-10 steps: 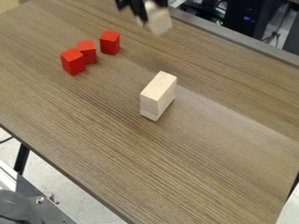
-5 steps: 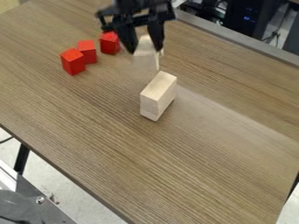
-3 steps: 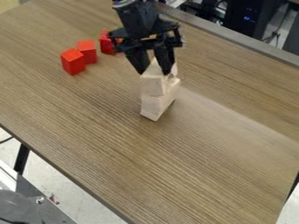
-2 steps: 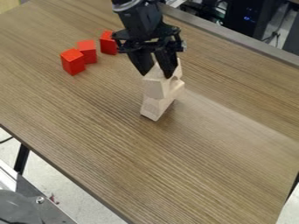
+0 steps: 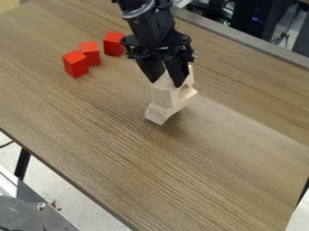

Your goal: Put the arch on top of the block

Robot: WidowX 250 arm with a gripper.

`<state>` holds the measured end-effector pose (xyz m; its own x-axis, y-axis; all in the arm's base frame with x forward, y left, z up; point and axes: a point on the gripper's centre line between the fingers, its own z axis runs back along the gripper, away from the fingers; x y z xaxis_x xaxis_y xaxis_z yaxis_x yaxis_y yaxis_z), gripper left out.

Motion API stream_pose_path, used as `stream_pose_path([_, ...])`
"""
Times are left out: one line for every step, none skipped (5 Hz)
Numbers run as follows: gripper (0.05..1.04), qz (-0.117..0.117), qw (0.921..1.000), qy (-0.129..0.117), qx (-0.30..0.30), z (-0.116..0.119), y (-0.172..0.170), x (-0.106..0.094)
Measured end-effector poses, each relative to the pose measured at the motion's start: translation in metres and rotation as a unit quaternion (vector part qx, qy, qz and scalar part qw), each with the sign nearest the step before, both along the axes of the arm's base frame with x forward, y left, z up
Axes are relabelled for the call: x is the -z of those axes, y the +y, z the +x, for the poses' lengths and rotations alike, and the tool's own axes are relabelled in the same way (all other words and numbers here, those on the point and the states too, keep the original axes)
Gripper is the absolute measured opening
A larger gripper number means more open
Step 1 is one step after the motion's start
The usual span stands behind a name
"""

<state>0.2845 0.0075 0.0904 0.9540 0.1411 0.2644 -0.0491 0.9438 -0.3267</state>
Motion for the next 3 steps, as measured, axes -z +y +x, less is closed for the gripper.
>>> stream_pose_path([0.532, 0.004, 1.0, -0.001, 0.001, -0.0009, 0.0004, 0.0002])
stream_pose_path([0.532, 0.007, 1.0, -0.003, 0.001, -0.0002, 0.0008, 0.0002])
stream_pose_path([0.532, 0.017, 0.9998, -0.012, 0.002, 0.0014, 0.0016, -0.0003])
